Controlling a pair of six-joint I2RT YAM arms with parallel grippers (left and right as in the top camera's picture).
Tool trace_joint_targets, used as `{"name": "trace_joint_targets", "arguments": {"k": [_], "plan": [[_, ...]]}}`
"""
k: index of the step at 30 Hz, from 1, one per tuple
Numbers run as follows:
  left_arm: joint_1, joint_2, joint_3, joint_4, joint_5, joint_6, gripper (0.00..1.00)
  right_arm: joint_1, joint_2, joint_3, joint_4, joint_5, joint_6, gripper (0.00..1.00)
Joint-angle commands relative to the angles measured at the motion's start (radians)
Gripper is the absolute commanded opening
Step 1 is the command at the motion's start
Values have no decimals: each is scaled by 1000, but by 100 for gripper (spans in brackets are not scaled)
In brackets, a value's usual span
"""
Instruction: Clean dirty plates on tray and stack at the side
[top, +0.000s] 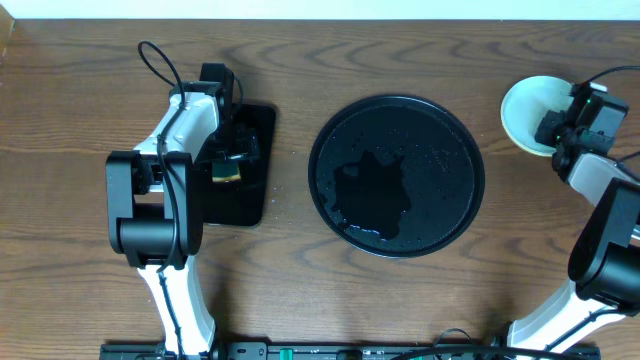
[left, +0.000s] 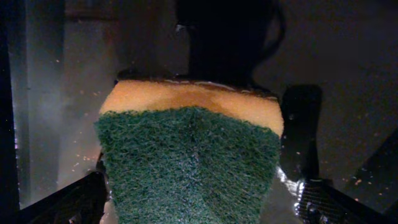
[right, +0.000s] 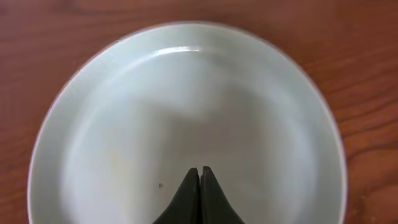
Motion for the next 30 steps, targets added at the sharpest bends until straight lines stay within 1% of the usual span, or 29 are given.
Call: {"name": "trace_joint_targets", "arguments": {"k": [1,3,6,8,15,19,25,26,29,30], "plan": [[0,11,-6,-2,-13,10,96,5,60,5,-44,-8,-7,1],[0,11,-6,-2,-13,10,96,5,74,5,-84,-3,19,1],[0,11,-6,-2,-13,10,96,5,70,5,-177,-1,117,1],[0,11,-6,-2,-13,10,96,6,66,5,-222,0,145,1],[0,11,-6,-2,-13,10,96,6,49,5,-453,19,158,1],[0,11,-6,-2,-13,10,96,5,-32,5,-516,39,158,1],[0,11,-6,-2,-13,10,96,13,-257,5,-608,10,196,1],[0,11,-6,-2,-13,10,96,24,-326,5,-632,-53,192,7],[0,11,-6,-2,-13,10,96,56,-437,5,-668,-166,160,22],[0,11,-6,-2,-13,10,96,81,-488,5,-690,-180,160,33]]}}
